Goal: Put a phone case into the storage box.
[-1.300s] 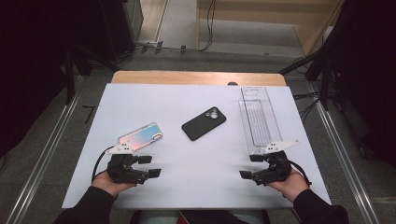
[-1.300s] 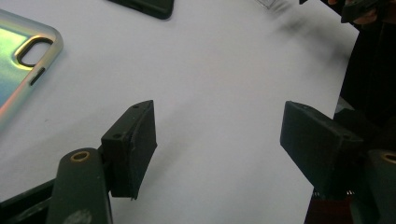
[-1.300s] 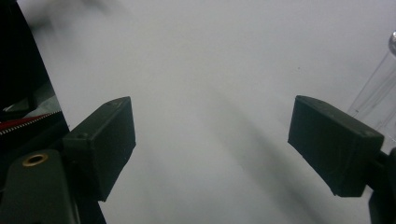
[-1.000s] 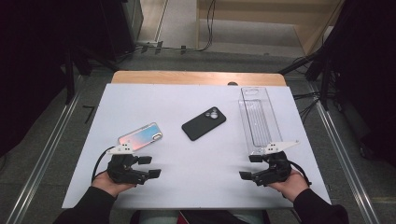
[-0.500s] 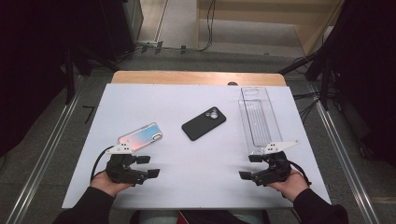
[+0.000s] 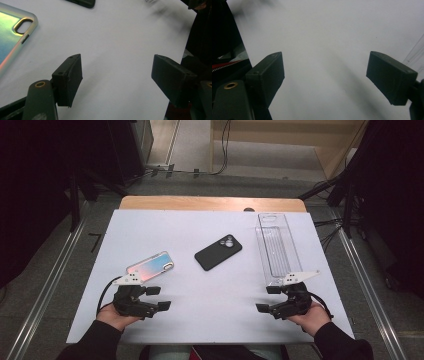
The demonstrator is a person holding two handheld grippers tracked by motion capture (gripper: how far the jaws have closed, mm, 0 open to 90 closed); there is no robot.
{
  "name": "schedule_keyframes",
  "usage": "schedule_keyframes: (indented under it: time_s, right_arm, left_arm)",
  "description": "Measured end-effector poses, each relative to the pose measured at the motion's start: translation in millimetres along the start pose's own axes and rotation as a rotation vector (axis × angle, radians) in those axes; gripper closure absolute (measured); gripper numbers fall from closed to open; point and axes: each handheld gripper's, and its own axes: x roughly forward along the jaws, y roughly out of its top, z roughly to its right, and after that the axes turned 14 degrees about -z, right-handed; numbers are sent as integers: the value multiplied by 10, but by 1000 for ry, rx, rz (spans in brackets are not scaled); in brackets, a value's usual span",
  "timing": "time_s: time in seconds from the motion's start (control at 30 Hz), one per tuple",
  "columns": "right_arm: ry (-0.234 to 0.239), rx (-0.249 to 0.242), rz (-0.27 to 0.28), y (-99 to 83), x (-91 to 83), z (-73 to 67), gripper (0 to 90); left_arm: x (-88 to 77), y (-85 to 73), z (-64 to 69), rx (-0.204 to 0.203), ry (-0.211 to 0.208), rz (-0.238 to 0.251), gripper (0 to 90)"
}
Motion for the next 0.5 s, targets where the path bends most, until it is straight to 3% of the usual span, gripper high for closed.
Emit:
schedule_keyframes:
  time_s: [0.33,0.5]
  right_arm:
    - [1,6,-7,2,5,-1,132]
    - [0,3,-8,1,6,1,132]
  left_arm:
    - [-4,2,3,6,3,0,251]
    - [-69,6,-28,-9,22,35,248]
